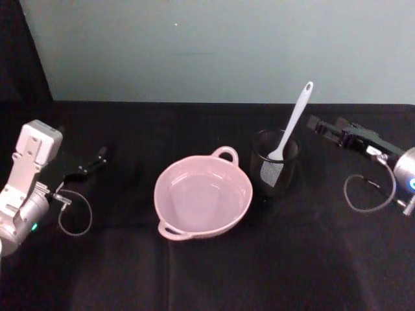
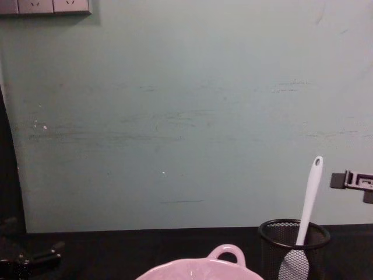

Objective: Use the one hand to pick up the spoon and stir the clear water in the bowl.

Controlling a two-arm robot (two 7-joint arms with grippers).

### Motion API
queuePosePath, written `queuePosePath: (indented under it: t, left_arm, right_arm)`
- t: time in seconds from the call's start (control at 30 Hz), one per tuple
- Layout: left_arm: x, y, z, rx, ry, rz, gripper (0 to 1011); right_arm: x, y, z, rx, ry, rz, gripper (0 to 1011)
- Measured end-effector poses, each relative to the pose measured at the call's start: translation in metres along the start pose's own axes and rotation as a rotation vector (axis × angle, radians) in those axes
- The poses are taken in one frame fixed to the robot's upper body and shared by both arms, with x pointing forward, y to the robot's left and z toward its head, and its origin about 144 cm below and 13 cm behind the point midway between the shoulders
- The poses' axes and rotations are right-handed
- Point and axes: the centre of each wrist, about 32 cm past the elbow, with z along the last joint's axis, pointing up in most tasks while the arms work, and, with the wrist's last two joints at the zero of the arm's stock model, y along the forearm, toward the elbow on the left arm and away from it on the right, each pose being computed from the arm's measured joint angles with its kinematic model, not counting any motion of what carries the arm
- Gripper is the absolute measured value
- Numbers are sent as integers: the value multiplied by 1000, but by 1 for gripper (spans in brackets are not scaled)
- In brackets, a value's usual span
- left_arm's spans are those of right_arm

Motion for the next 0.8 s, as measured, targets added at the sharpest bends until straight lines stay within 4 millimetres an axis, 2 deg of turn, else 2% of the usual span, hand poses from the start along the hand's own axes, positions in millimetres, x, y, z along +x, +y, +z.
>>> queuePosePath:
  t: [0.37, 0.8]
  left_arm:
    - [0, 0, 0, 0, 0, 0, 1011]
    - [0, 0, 0, 0, 0, 0, 1011]
  right_arm:
    - [-4, 34, 3, 14, 22, 15, 1002]
    - [-5, 59, 3, 39, 23, 10, 1003]
